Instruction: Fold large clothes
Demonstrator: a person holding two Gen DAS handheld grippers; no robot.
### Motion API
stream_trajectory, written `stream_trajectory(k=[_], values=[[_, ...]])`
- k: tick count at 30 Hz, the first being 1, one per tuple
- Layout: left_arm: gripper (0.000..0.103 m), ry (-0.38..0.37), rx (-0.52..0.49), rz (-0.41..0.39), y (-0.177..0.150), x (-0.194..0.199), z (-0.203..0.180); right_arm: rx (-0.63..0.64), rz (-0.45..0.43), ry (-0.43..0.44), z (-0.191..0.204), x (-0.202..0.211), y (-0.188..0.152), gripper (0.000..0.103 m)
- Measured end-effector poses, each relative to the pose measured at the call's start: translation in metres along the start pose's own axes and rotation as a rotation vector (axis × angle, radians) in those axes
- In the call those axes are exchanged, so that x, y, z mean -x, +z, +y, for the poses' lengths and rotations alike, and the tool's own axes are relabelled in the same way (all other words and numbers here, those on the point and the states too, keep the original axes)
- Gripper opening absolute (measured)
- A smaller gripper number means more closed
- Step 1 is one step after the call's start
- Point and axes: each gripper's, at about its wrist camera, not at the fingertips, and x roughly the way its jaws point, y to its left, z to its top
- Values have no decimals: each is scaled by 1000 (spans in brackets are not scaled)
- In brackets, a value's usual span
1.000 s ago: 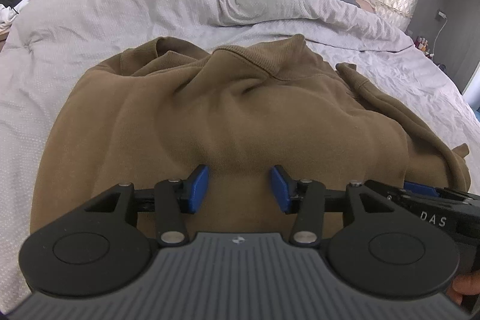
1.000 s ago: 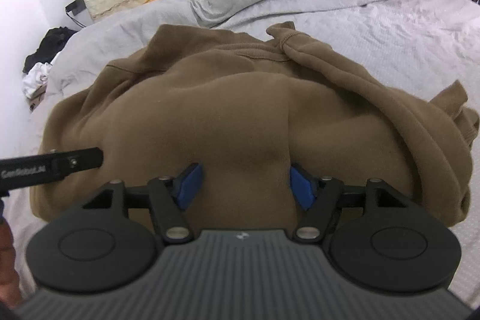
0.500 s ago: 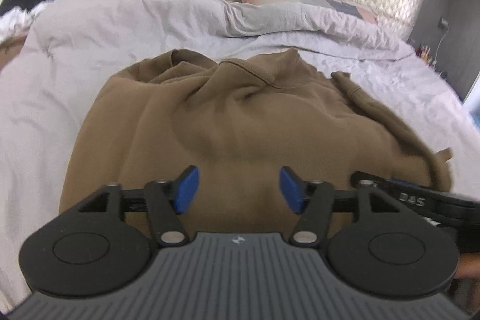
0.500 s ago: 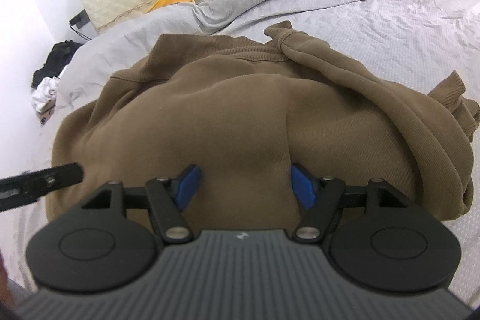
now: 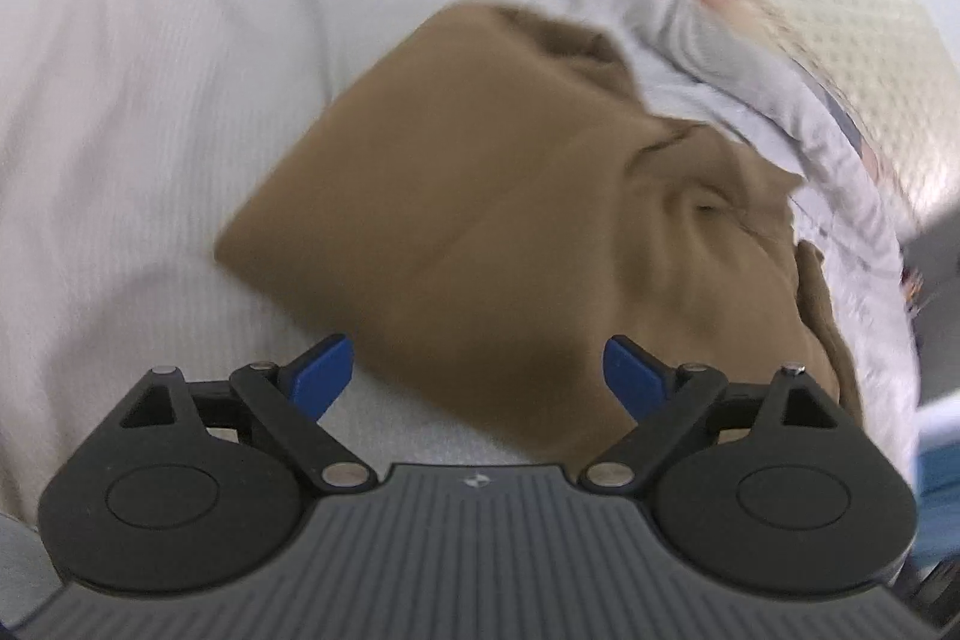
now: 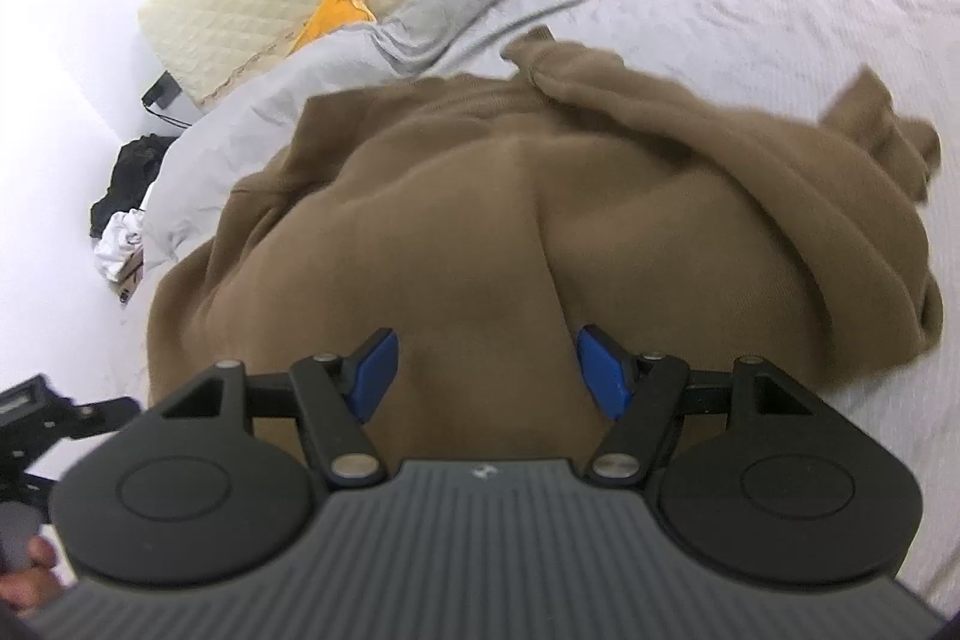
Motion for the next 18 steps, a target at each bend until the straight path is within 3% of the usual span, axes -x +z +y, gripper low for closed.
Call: stream_trajectory(k=[2, 6, 9, 12, 18], values=[[93, -5, 87, 43, 4, -14, 16, -27, -4, 8, -5, 1, 2, 70], [95, -98, 296, 140, 8, -42, 44, -110, -3, 29, -14, -1, 3, 69], [97, -160, 403, 158, 8, -54, 56, -121, -4, 36, -15, 0, 2, 69], [97, -214, 459, 147, 6, -63, 63, -124, 1, 48, -15, 4, 0, 70], [95, -311, 474, 84, 5, -55, 66, -214, -20, 78, -24, 18, -7, 71]])
